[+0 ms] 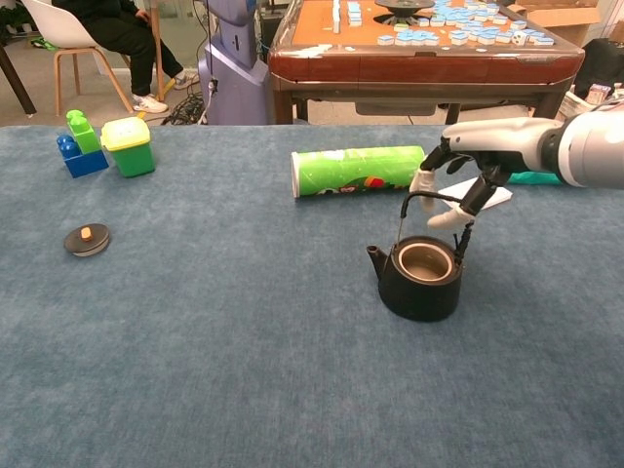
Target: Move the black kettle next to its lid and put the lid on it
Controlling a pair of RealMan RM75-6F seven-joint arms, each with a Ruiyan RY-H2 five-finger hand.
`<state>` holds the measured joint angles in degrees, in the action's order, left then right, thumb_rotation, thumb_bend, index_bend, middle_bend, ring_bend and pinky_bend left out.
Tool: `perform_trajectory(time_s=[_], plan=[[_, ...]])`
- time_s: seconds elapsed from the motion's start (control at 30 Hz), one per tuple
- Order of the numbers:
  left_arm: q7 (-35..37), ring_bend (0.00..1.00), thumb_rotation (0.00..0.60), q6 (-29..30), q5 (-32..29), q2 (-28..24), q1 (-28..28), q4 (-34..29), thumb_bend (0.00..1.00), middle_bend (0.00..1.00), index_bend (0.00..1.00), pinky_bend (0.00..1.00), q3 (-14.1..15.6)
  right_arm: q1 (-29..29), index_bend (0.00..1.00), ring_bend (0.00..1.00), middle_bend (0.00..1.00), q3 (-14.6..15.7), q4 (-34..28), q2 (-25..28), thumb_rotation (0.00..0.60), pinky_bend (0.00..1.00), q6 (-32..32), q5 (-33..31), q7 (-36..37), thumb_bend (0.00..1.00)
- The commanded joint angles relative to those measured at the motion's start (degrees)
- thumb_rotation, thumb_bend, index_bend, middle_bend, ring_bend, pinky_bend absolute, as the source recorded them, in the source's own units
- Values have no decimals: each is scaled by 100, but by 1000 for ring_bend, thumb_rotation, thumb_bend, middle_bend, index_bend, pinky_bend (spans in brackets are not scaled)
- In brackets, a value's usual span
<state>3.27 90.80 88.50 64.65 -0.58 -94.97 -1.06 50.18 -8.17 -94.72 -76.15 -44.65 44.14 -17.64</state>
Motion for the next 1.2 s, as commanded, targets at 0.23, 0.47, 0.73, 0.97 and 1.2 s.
perform_trajectory(time_s=[0.23,0.47,0.73,0.97,1.2], plan=[[35,0,600,6,1,2,-16,3,288,0,123,0,16,-4,629,13,289,104,-133,-199,600,105,-457,13,-322,444],[83,0,600,30,11,-7,-30,4,288,0,123,0,19,-42,707,35,330,88,-207,-263,600,106,-616,83,-324,558],[125,0,600,58,18,-21,-52,-7,288,0,124,0,25,-100,774,63,369,-90,-394,-176,600,106,-622,255,-17,586],[104,0,600,75,34,-42,-59,-33,288,0,123,0,26,-36,786,68,376,-264,-446,-161,600,106,-536,359,174,586],[38,0,600,95,68,-69,-69,-76,287,0,123,0,39,292,786,68,376,-511,-333,-401,600,106,-467,251,50,587]])
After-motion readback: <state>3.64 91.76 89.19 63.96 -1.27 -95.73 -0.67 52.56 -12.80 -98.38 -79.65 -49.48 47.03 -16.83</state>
